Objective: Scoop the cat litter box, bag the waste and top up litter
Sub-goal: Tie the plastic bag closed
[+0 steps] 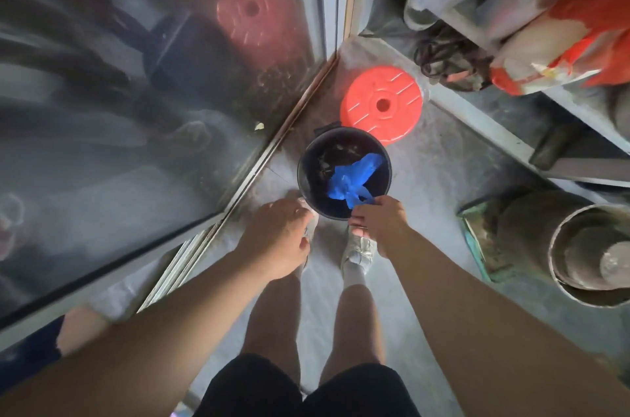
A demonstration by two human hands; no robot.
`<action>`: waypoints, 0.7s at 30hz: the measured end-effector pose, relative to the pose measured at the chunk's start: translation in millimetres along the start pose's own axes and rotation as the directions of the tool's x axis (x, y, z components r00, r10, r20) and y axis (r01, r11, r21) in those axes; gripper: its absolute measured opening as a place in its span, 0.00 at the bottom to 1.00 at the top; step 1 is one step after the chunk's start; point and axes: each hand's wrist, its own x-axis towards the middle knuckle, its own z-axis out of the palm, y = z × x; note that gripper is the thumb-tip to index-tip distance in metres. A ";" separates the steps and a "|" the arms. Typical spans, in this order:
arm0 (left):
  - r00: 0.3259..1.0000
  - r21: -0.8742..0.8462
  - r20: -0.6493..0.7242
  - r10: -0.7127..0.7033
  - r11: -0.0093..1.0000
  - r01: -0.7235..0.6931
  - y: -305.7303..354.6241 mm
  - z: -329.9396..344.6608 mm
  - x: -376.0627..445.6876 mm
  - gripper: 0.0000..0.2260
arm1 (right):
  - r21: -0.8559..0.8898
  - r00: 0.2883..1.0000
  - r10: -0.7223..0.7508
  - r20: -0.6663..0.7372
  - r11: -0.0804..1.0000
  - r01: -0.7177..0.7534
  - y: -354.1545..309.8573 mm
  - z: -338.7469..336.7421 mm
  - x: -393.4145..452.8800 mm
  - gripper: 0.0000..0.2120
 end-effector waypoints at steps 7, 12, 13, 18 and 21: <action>0.997 0.022 0.074 -0.026 0.999 0.024 -14.7 32.9 23.8 0.15 | 0.038 0.998 0.054 -0.013 0.998 -0.054 18.7 -4.6 69.0 0.11; 0.996 0.033 0.078 -0.045 0.999 0.042 -16.3 48.6 28.8 0.14 | -0.082 0.997 0.029 0.065 0.996 -0.024 19.3 -5.6 85.8 0.11; 0.996 0.033 0.078 -0.045 0.999 0.042 -15.5 49.7 28.5 0.14 | -0.102 0.997 0.015 0.082 0.995 -0.006 18.7 -3.9 87.0 0.11; 0.997 0.018 0.069 -0.038 0.999 0.037 -12.2 50.1 27.5 0.15 | -0.088 0.999 -0.020 0.032 0.996 0.023 20.3 -1.1 91.9 0.07; 0.998 0.021 0.060 -0.034 0.999 0.033 -10.5 46.7 27.7 0.14 | -0.137 0.998 -0.055 -0.008 0.989 0.053 25.4 -3.7 89.3 0.05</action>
